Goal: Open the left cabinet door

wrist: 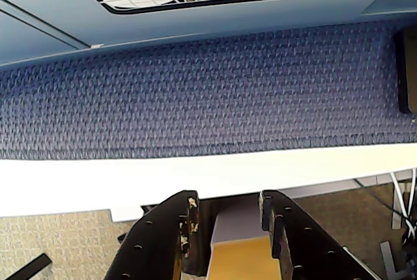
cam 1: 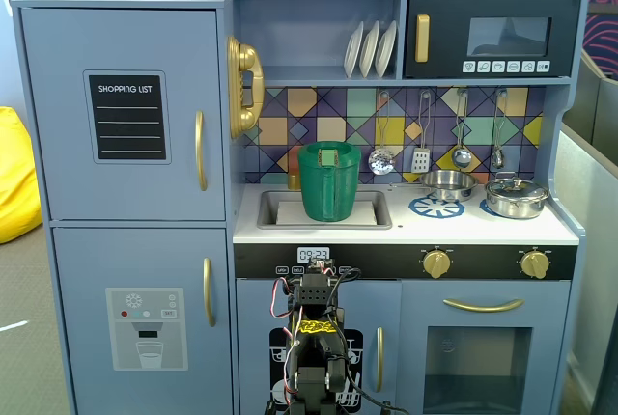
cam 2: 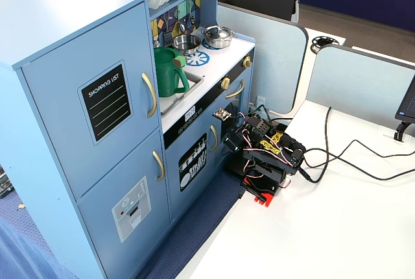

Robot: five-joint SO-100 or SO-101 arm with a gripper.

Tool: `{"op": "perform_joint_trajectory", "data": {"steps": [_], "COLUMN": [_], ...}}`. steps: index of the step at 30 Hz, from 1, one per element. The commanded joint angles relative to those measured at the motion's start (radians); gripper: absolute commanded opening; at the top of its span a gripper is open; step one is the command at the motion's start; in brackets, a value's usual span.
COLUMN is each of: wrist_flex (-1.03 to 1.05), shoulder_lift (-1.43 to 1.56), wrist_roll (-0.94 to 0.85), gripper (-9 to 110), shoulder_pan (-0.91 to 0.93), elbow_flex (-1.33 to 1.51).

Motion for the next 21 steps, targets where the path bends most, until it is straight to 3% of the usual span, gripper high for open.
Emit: {"op": "perform_joint_trajectory", "data": {"steps": [1,21], "wrist_flex": [0.141,0.121], "shoulder_lift": [-0.002,-0.002], "wrist_roll": [0.049,0.08], "gripper": [0,0], "shoulder_pan": [-0.006,-0.025], "elbow_flex": [0.061,0.058]}}
